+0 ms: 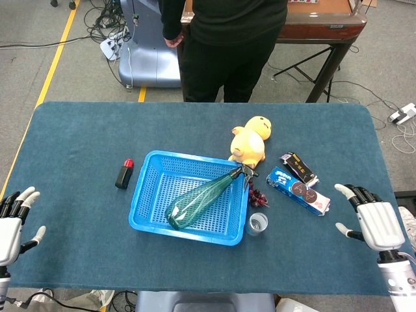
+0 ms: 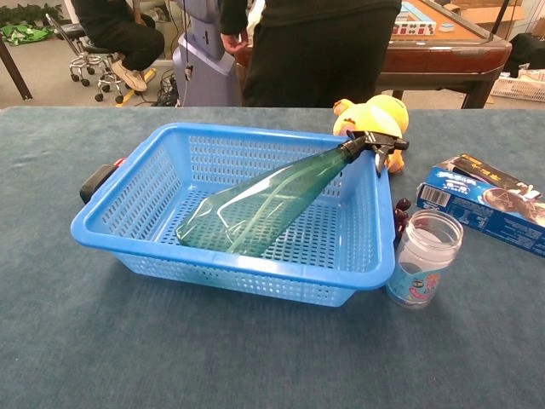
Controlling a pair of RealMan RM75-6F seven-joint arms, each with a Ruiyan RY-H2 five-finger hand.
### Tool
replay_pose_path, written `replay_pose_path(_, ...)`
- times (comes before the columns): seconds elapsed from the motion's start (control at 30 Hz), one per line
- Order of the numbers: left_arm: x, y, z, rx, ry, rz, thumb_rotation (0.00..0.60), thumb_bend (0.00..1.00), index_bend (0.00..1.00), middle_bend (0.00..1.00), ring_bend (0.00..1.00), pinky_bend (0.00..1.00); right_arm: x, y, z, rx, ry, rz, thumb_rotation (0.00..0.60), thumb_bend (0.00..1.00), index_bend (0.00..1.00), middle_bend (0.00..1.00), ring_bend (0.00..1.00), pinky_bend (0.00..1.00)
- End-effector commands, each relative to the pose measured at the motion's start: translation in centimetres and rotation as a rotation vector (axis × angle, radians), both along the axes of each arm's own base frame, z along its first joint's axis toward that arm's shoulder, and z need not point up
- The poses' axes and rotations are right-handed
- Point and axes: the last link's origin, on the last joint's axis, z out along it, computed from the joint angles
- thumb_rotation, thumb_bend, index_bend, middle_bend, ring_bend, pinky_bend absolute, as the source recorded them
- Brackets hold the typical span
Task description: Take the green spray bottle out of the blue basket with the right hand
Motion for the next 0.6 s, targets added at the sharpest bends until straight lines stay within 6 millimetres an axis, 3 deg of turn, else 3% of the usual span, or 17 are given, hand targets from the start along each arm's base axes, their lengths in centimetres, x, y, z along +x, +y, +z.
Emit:
replay_pose_path(0.03,0.0,-0.1,0.0,0.001,-0.001,-0.001,0.6,0.31,0.19,0.12,0.09,0.1,2.1,-1.6,-0.4,0.072,0.003,0.082,0.6,0.07,0.19,0.23,0.23,0.39)
replay_pose_path(0.13,0.0,-0.2,0.2,0.004,-0.001,0.0,0.6,0.31,0.19,0.12,0.09,0.1,4.7,-3.6,-1.4,0.161,0.002,0.164,0.6,0.07,0.19,0.24,0.23,0.39)
replay_pose_path(0.23,0.0,-0.3,0.2,0.005,-0.001,0.0,0.6,0.31,0.19,0.12,0.09,0.1,5.9,-4.7,-2.0,0.205,-0.003,0.193,0.6,0.07,0.19,0.24,0.23,0.39)
replay_pose_path(0.27,-0.1,-0.5,0.3,0.008,-0.001,0.001,0.6,0.31,0.19,0.12,0.09,0.1,7.6,-6.0,-3.1,0.256,-0.002,0.24,0.6,0.07,0.19,0.24,0.23,0.39)
replay_pose_path(0.6,-0.5,-1.1,1.0,0.028,-0.003,0.007,0.6,0.31,0.19,0.12,0.09,0.1,15.0,-12.4,-9.3,0.47,0.033,0.368,0.6,0.07,0.18,0.23,0.23,0.39)
